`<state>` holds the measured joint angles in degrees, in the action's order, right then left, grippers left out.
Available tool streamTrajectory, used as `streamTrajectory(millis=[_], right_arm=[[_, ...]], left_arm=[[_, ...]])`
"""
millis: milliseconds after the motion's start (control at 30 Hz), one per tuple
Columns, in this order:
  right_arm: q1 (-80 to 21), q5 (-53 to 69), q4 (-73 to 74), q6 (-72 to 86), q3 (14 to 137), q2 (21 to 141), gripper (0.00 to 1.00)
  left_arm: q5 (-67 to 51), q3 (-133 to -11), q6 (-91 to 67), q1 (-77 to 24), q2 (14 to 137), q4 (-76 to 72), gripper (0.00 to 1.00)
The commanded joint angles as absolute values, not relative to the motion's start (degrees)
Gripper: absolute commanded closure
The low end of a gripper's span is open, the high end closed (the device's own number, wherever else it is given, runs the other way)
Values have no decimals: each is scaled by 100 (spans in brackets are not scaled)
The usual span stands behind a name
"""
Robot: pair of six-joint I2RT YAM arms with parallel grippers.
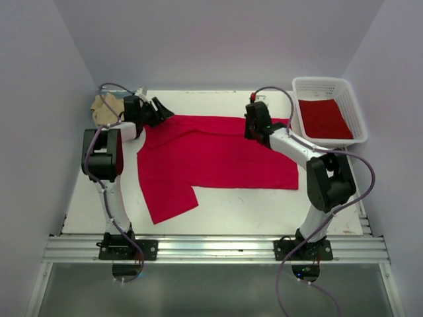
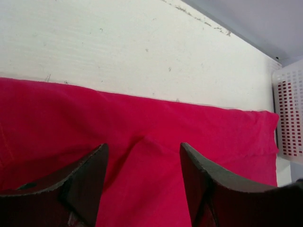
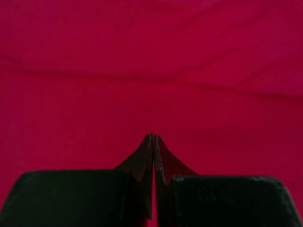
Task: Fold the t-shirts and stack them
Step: Fold the tshirt
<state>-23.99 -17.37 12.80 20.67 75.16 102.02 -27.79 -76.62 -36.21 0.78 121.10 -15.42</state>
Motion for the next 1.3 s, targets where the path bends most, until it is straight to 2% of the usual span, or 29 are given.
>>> streamTrajectory(millis=[0, 300, 467, 533, 567, 600, 633, 667, 700, 967, 1267], right_arm=[[-2706, -1468, 1090, 2311, 6710, 9520, 100], [-3111, -1599, 1055, 2566, 5310, 8429, 100], [-3120, -1784, 1178, 2549, 5133, 8341, 100], [-3111, -1828, 1195, 2558, 5098, 8367, 100], [-3120, -1846, 1187, 2558, 5098, 8376, 100], [-3111, -1846, 1169, 2558, 5089, 8419, 100], [-3111, -1846, 1169, 2558, 5089, 8429, 100], [-3111, -1854, 1178, 2558, 5089, 8437, 100], [-3111, -1854, 1178, 2549, 5089, 8464, 100], [-3111, -1890, 1169, 2566, 5019, 8455, 100], [-3120, -1837, 1151, 2540, 5001, 8481, 100]], left_arm=[[-2856, -8234, -3419, -121, 12514, -1301, 34], [-3331, -8359, -3463, -229, 12902, -1749, 39], [-3314, -8297, -3454, -246, 12955, -1662, 46], [-3217, -8271, -3402, -246, 12929, -1487, 56], [-3208, -8253, -3375, -246, 12929, -1459, 63], [-3165, -8192, -3366, -246, 12868, -1442, 77], [-3147, -8157, -3366, -237, 12850, -1441, 84], [-3138, -8130, -3358, -237, 12815, -1441, 94], [-3129, -8130, -3331, -246, 12814, -1415, 99], [-3173, -7998, -3419, -237, 12657, -1485, 100], [-3094, -6884, -3700, -378, 11901, -2117, 100]])
